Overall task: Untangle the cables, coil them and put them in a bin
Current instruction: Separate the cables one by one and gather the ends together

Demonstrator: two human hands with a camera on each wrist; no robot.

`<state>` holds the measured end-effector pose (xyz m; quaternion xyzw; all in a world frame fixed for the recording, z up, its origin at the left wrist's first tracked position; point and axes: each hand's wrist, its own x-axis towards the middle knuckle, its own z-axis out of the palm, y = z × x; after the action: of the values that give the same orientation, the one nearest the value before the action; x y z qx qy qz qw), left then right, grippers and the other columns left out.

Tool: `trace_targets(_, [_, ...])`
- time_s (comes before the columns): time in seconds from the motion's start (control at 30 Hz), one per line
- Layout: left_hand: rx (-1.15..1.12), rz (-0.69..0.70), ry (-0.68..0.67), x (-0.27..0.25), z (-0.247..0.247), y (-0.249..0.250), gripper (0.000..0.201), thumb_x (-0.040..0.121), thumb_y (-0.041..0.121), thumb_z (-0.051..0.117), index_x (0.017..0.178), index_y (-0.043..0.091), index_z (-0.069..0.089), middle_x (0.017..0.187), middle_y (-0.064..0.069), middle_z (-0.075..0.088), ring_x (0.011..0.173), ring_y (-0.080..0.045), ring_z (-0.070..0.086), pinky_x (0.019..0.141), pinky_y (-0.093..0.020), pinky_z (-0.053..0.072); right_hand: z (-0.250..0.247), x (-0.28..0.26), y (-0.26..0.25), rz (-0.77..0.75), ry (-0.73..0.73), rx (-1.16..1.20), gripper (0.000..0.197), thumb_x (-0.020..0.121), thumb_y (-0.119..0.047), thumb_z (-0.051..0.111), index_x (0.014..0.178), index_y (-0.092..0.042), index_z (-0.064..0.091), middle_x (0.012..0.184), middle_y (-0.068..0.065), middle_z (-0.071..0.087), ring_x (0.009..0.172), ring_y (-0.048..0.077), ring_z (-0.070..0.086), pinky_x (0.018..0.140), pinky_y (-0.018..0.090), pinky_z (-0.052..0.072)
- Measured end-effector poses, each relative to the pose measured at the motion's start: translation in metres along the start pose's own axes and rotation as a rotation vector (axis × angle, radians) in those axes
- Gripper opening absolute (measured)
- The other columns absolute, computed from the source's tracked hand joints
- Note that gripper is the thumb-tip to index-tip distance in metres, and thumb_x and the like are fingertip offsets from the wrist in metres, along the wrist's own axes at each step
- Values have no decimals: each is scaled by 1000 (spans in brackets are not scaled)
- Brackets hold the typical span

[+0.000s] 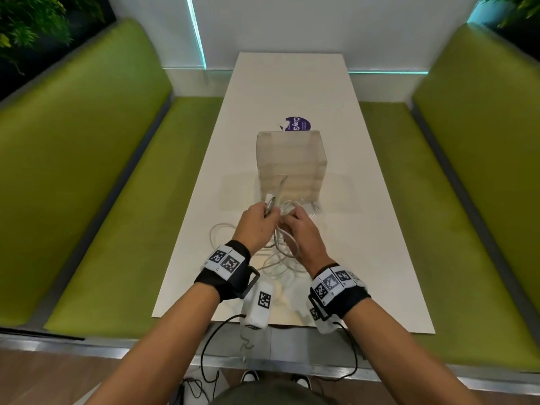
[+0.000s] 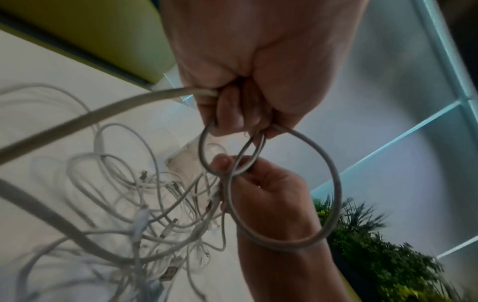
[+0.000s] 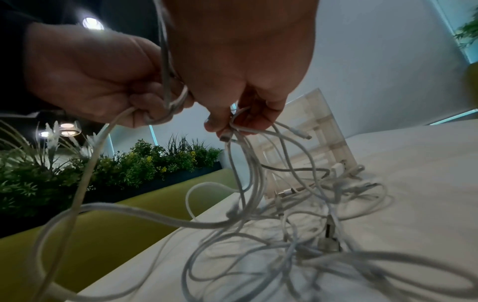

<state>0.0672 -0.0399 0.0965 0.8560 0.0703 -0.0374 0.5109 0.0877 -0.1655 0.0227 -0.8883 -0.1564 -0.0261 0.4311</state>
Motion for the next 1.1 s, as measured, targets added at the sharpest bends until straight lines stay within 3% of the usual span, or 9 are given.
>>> trace_targets(0.1, [-35, 55, 91, -7, -7, 7, 32, 96, 26, 48, 66, 14, 42, 58, 4, 41, 54, -15, 35, 53, -30, 30, 1, 4, 14, 57, -28, -75, 14, 88, -16, 63, 96, -6, 70, 97, 11, 54, 87, 23, 55, 76, 30, 44])
trace_targets(0.3, [-231, 160, 252, -15, -48, 26, 34, 92, 18, 49, 61, 19, 36, 53, 8, 31, 51, -14, 28, 51, -31, 26, -10, 15, 36, 226, -33, -112, 15, 91, -21, 59, 94, -12, 71, 99, 10, 54, 85, 28, 59, 76, 34, 47])
trace_targets(0.53, [-350, 160, 361, -28, -71, 16, 24, 95, 17, 50, 73, 7, 48, 60, 0, 31, 55, -16, 27, 52, -33, 24, -14, 20, 38, 265, -41, -149, 13, 89, -23, 58, 86, -21, 70, 95, 4, 56, 88, 26, 59, 77, 38, 48])
trace_targets(0.67, [-129, 162, 223, -25, -53, 4, 38, 95, 22, 53, 61, 18, 34, 57, 7, 32, 50, -10, 27, 51, -28, 25, -9, 14, 31, 123, 15, -120, 18, 91, -16, 55, 91, -13, 73, 98, 3, 61, 96, 22, 59, 75, 33, 46])
trace_targets(0.83, [65, 46, 56, -11, -10, -9, 32, 94, 30, 55, 67, 20, 44, 60, 5, 46, 52, -11, 40, 43, -16, 31, -6, 9, 6, -40, 82, -104, 19, 89, -20, 59, 95, -11, 73, 89, 0, 56, 86, 22, 56, 69, 27, 42])
trace_targets(0.97, [174, 53, 32, -3, 4, -14, 31, 95, 32, 54, 70, 18, 42, 62, 4, 47, 56, -17, 42, 45, -23, 29, -11, 6, -3, -41, 104, -51, 20, 92, -12, 55, 102, -6, 72, 90, -4, 51, 86, 17, 54, 72, 24, 39])
trace_targets(1.03, [173, 89, 53, -2, 3, -18, 25, 95, 29, 54, 78, 14, 45, 63, 5, 48, 56, -16, 43, 44, -20, 28, -15, 5, -4, -37, 101, -51, 18, 92, -12, 57, 100, -5, 72, 89, -7, 49, 86, 18, 55, 71, 22, 38])
trace_targets(1.1, [188, 116, 20, -2, 1, -19, 23, 95, 29, 55, 81, 13, 46, 63, 6, 49, 55, -13, 44, 45, -17, 32, -17, 5, -3, -37, 83, -63, 17, 91, -12, 58, 99, -6, 72, 90, -1, 54, 87, 20, 56, 71, 22, 37])
